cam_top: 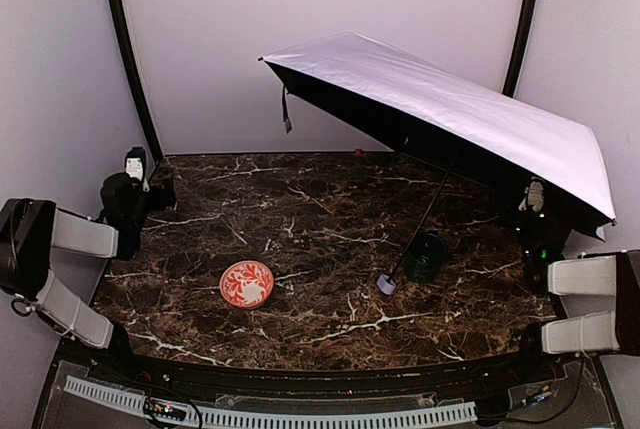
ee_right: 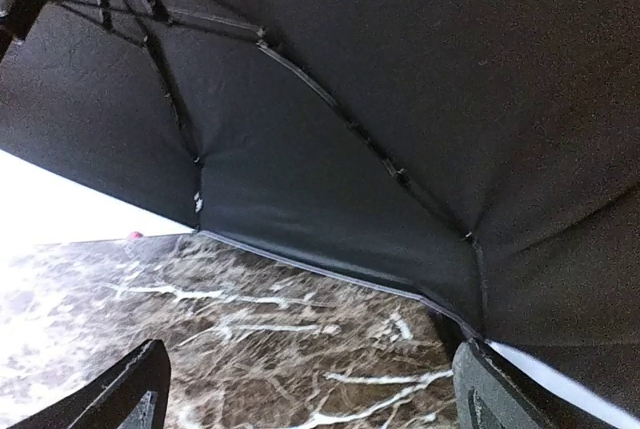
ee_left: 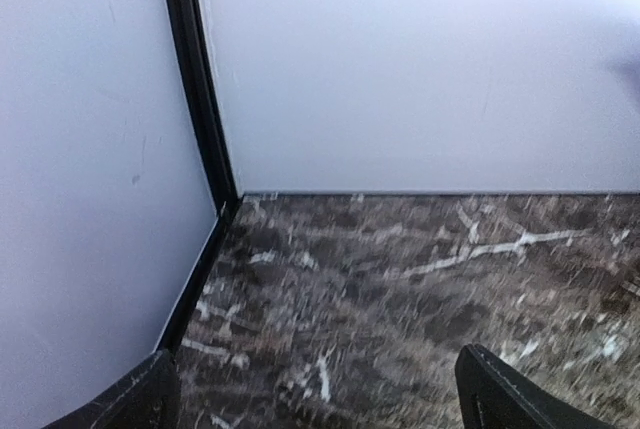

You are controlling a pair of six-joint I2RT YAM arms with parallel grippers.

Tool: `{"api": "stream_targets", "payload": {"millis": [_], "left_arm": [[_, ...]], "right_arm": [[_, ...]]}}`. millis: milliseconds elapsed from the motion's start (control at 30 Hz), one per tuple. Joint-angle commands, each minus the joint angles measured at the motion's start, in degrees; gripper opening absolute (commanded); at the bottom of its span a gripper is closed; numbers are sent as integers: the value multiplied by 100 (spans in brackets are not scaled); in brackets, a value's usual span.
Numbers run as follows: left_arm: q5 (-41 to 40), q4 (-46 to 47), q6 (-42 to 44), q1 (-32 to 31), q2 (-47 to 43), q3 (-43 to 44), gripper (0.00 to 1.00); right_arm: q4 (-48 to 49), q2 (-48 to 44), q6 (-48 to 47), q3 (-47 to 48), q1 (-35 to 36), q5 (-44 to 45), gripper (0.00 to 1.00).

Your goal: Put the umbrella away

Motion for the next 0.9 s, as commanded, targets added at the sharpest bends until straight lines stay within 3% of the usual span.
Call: {"api": "stream_targets", "payload": {"millis": [0, 67, 167, 300, 467, 567, 600, 700, 800, 833, 867], "left_arm": [[349, -440, -94, -529, -690, 289, 99], [116, -914, 222, -1238, -879, 607, 98], [-149, -2592, 526, -2419, -898, 1669, 94], [-146, -3744, 1063, -4340, -881, 2201, 93], [202, -5509, 703, -5908, -342, 2856, 89], [316, -6376, 149, -6381, -4, 3135, 84], [422, -6728, -96, -6433, 116, 3251, 76], [621, -7864, -649, -6455, 376, 3542, 37], [832, -8650, -1209, -6470, 552, 3558, 9], [894, -8790, -1374, -6491, 610, 3507, 1], [918, -8897, -1536, -6505, 663, 3464, 0]], "right_arm": [[-1538, -377, 256, 200, 71, -41, 99], [-2060, -684, 378, 285, 69, 115, 99], [-2743, -1116, 531, 416, 75, -105, 99], [-2731, -1379, 641, 262, 80, -261, 99], [-2716, -1334, 653, 281, 86, -234, 99], [-2724, -1222, 627, 341, 78, -325, 99], [-2729, -1198, 635, 357, 77, -339, 99], [-2727, -1182, 669, 364, 82, -381, 99], [-2703, -1258, 690, 317, 78, -422, 99], [-2701, -1280, 692, 309, 80, -409, 99], [-2707, -1298, 700, 299, 81, -396, 99]]}}
